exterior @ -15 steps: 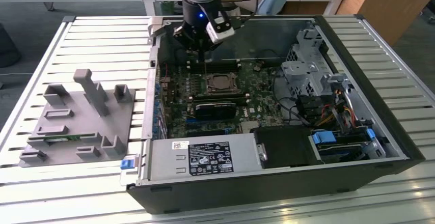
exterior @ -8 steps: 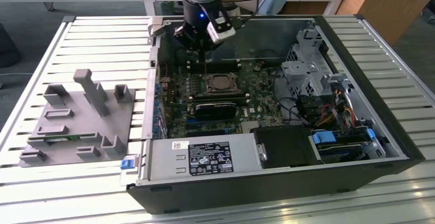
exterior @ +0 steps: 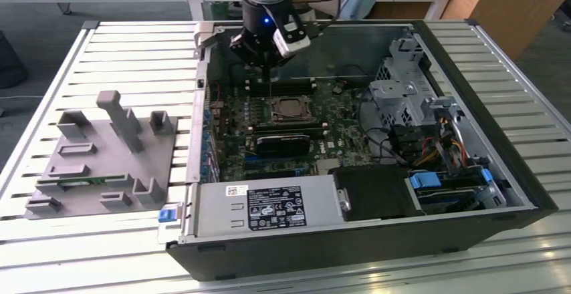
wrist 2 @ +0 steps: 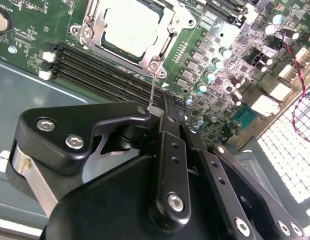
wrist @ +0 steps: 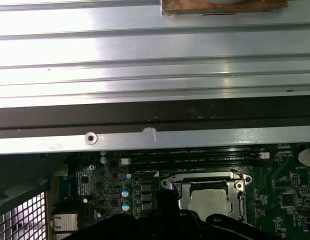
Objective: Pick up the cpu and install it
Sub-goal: 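Install the first cpu locking lever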
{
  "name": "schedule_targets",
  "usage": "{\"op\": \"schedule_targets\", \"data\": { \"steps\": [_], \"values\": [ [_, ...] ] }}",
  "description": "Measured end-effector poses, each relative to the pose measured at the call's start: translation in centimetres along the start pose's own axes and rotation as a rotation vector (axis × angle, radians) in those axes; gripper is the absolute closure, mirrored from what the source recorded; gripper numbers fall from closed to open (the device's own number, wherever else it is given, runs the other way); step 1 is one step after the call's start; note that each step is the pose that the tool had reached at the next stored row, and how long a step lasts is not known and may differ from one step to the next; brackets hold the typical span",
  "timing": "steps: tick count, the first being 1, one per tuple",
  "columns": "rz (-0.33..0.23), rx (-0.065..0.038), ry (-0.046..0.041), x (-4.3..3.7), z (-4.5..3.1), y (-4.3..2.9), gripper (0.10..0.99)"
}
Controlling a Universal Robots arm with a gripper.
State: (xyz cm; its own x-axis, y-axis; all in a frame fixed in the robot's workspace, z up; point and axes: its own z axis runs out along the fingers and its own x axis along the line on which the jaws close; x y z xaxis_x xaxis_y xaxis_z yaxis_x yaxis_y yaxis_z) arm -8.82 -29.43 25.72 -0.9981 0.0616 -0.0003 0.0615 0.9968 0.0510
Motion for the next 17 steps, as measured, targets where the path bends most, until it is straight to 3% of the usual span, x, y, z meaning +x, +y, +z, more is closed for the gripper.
{"op": "schedule_targets", "data": {
  "steps": [17],
  "values": [
    [0.000,0.000,0.0000,-0.99,0.06,0.06,0.976]
  ]
}}
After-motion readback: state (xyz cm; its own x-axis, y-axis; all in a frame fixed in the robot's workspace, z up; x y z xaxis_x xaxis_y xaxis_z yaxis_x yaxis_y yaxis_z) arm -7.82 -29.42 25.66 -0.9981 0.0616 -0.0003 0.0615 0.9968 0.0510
